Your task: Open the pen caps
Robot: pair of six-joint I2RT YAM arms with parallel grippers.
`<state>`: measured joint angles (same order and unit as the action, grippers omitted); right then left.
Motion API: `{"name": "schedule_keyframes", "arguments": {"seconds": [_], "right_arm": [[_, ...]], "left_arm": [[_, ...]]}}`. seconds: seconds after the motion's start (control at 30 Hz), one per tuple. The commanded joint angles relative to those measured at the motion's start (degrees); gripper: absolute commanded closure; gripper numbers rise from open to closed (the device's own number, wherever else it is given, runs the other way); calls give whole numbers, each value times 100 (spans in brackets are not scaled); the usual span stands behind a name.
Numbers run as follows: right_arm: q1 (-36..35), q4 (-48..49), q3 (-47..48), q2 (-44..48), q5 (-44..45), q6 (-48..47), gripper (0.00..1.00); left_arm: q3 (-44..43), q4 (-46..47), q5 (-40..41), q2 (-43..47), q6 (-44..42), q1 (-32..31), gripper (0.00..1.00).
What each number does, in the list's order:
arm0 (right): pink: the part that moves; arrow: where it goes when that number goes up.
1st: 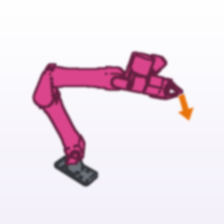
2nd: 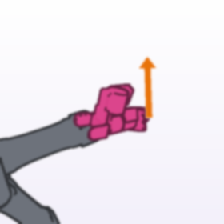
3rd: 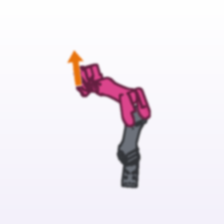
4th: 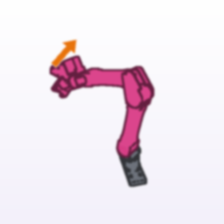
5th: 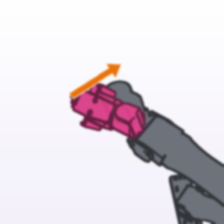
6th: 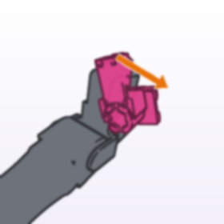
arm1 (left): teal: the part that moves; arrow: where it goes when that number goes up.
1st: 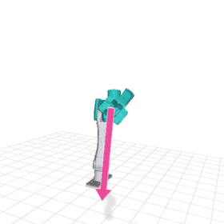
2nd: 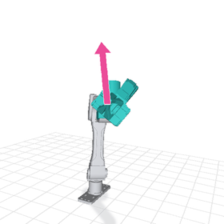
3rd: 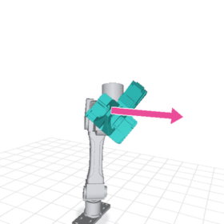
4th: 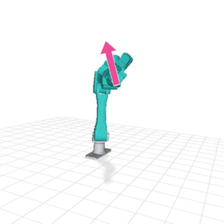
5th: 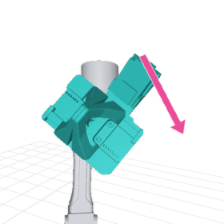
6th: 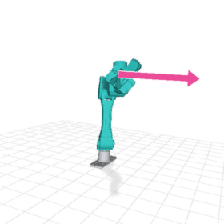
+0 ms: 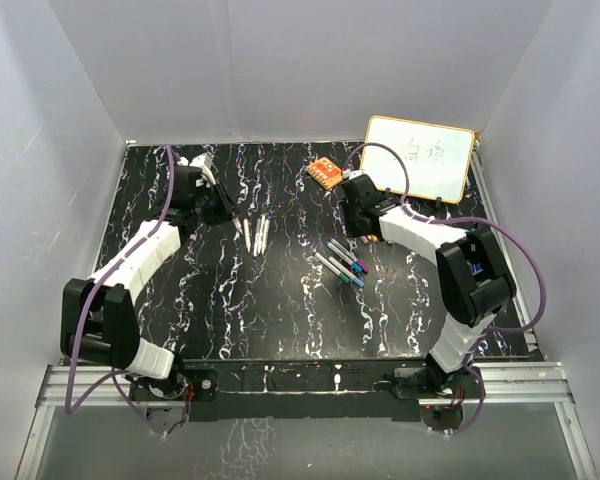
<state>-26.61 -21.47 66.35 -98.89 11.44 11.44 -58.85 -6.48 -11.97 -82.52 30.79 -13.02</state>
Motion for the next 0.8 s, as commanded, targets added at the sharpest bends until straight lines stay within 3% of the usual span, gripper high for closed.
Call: {"name": "schedule_keyframes", "arguments": {"seconds": [0.0, 0.77], "right_arm": [[167, -25, 478, -278, -122, -136, 100], [307, -87, 572, -824, -453, -216, 100]], "left_arm": [[-198, -503, -286, -272, -377, 154, 100], [-277, -710, -437, -1239, -687, 510, 100]]}}
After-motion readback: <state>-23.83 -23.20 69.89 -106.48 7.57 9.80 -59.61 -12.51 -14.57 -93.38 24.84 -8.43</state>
